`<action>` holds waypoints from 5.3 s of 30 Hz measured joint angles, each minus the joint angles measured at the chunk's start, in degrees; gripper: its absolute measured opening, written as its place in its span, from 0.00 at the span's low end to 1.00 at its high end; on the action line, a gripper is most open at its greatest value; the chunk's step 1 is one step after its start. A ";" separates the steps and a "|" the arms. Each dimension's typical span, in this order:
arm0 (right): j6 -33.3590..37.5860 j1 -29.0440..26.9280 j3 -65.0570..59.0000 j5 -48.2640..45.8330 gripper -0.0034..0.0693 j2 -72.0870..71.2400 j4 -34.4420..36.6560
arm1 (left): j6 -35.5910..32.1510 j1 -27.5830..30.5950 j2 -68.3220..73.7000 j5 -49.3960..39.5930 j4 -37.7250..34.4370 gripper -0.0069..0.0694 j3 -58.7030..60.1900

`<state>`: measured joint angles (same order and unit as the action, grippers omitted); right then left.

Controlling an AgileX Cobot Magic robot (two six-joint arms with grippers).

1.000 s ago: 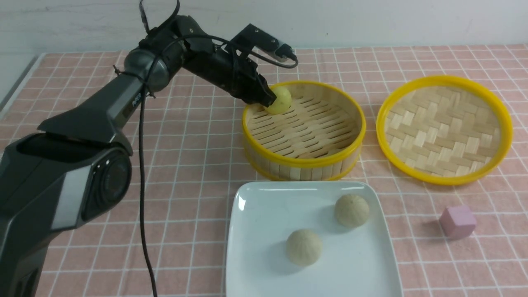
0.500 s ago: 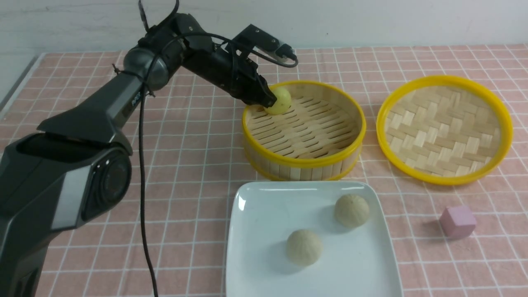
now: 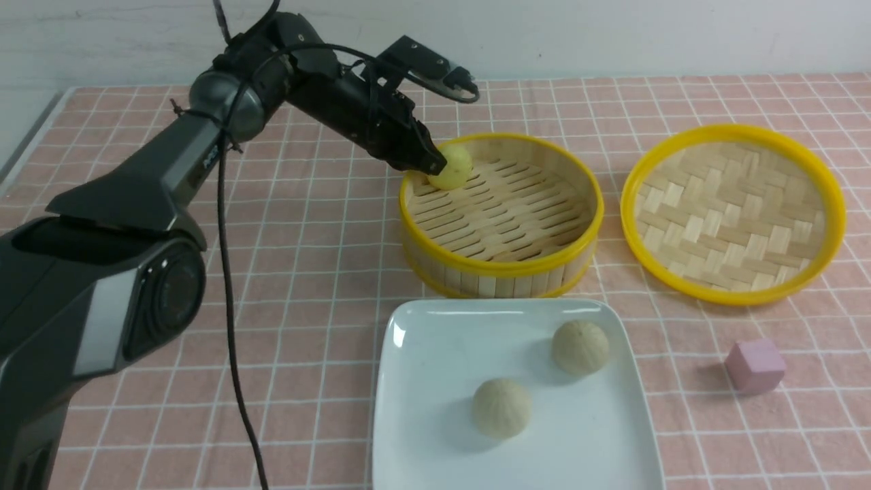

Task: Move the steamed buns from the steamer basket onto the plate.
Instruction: Use the left arm to put the steamed stuffed bun into the plate

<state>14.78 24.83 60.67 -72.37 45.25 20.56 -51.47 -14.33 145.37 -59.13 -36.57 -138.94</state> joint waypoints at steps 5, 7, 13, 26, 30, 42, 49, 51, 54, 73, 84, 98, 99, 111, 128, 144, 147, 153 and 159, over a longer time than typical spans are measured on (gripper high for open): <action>0.00 0.00 0.00 0.00 0.65 0.00 0.00 | 0.00 1.05 -1.04 -1.97 -0.44 0.12 0.00; 0.00 0.00 0.00 0.00 0.65 0.00 -0.05 | 0.00 1.33 -1.61 -2.56 -0.81 0.12 0.00; 0.00 0.00 0.00 0.00 0.65 0.00 -0.05 | 0.00 1.42 -3.82 -3.72 -2.58 0.12 0.00; 0.00 0.00 0.00 0.00 0.65 0.00 -0.05 | 0.00 1.47 -10.62 -11.62 -2.87 0.12 -1.38; 0.00 0.00 0.00 0.00 0.65 0.00 -0.05 | 2.34 1.47 -13.83 -12.05 -2.31 0.12 -1.38; 0.00 0.00 0.00 0.00 0.65 0.00 -0.05 | 14.63 1.05 -15.79 -12.10 -0.69 0.12 -1.38; 0.00 0.00 0.00 0.00 0.65 0.00 -0.05 | 18.27 -0.29 -15.90 -12.10 1.59 0.12 1.47; 0.00 0.00 0.00 0.00 0.65 0.00 -0.05 | 19.23 -0.55 -15.97 -12.10 3.32 0.12 3.97; 0.00 0.00 0.00 0.00 0.65 0.00 -0.05 | 19.79 -0.60 -16.16 -12.10 3.72 0.12 6.58; 0.00 0.00 0.00 0.00 0.65 0.00 -0.23 | 29.21 -7.61 -26.99 -12.10 10.15 0.12 14.64; 0.00 0.00 0.00 0.00 0.65 0.00 -0.23 | 32.71 -8.20 -27.68 -12.04 9.19 0.12 22.33; 0.40 0.00 0.00 0.00 0.65 0.00 -0.28 | 32.38 -11.87 -27.88 -11.40 4.67 0.12 31.76; 0.62 0.00 0.00 0.00 0.65 0.00 -0.28 | 33.26 -13.03 -28.10 -11.27 5.78 0.12 31.76; 1.21 0.00 0.00 0.00 0.65 0.00 -0.28 | 36.01 -16.83 -28.36 -11.18 12.42 0.13 36.39; 1.25 0.00 0.00 0.00 0.65 0.00 -0.28 | 32.41 -16.78 -27.13 -10.88 19.29 0.13 39.10; 1.25 0.00 0.00 0.00 0.65 0.00 -0.28 | 31.48 -16.78 -23.75 -10.42 19.28 0.13 39.10; 1.25 0.00 0.00 0.00 0.65 0.00 -0.28 | 31.48 -16.78 -23.63 -10.43 19.28 0.13 39.10; 1.45 0.00 0.00 0.00 0.65 0.00 -0.28 | 31.48 -16.78 -23.63 -10.43 19.28 0.16 39.10; 1.45 0.00 0.00 0.00 0.65 0.00 -0.28 | 31.59 -16.78 -23.63 -10.43 20.38 0.27 39.10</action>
<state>16.23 24.83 60.67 -72.37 45.25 20.29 -19.88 -31.11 121.75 -69.56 -16.19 -99.84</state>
